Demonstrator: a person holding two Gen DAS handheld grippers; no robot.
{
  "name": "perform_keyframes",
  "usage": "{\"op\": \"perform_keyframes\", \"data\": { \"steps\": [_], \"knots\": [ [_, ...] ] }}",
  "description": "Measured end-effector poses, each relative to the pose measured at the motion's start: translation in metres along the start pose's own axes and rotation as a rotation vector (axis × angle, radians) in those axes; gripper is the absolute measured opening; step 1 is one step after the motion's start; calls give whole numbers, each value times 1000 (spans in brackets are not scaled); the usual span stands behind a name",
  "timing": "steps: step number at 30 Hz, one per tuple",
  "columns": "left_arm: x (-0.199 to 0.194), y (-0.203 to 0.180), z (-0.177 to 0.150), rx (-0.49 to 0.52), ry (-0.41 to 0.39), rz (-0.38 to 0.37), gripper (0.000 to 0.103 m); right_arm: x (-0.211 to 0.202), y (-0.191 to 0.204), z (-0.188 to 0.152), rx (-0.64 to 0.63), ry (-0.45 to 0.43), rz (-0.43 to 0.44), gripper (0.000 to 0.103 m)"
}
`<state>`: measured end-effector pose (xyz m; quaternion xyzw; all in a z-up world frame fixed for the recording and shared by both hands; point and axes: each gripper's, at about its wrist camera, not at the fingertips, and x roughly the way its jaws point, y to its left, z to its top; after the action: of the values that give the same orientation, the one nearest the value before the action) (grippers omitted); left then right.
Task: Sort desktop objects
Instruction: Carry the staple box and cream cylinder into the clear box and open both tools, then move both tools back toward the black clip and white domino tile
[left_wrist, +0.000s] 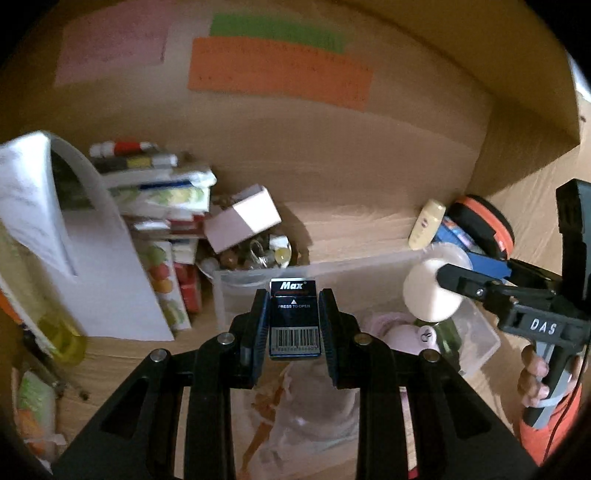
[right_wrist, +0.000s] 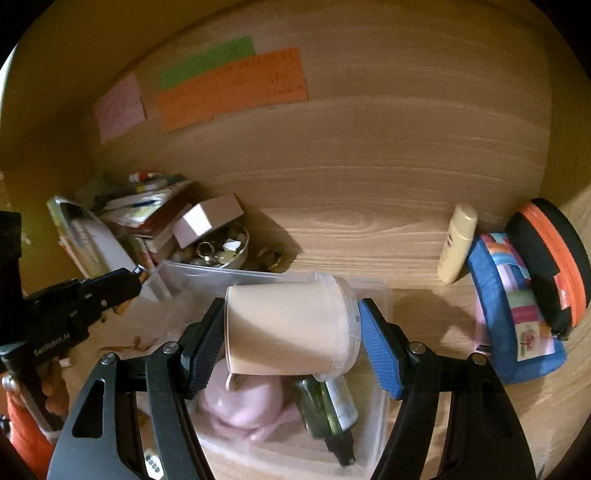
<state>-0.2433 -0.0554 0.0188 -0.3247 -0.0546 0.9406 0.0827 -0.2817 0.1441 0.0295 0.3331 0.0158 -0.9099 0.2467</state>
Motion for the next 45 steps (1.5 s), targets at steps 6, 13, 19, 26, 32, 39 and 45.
{"op": "perform_keyframes", "data": {
  "steps": [6,13,19,26,32,39,45],
  "knots": [
    [23,-2,-11,20,69,-8,26,15,11,-10,-67,6,-59,67],
    [34,-2,-20,28,113,-3,26,22,6,-13,-53,19,-91,67],
    [29,-6,-20,42,95,-1,26,33,6,-18,-63,52,-107,67],
    [24,-5,-19,21,82,-18,38,19,14,-20,-99,-16,-78,68],
    [-7,1,-10,-3,4,-21,58,1,24,-16,-137,-86,-105,79],
    [-52,4,-15,27,-49,4,73,-22,25,-16,-112,-48,-114,80],
    [-71,14,-43,55,4,43,74,-52,40,-35,-165,-53,-91,80]
  ]
}}
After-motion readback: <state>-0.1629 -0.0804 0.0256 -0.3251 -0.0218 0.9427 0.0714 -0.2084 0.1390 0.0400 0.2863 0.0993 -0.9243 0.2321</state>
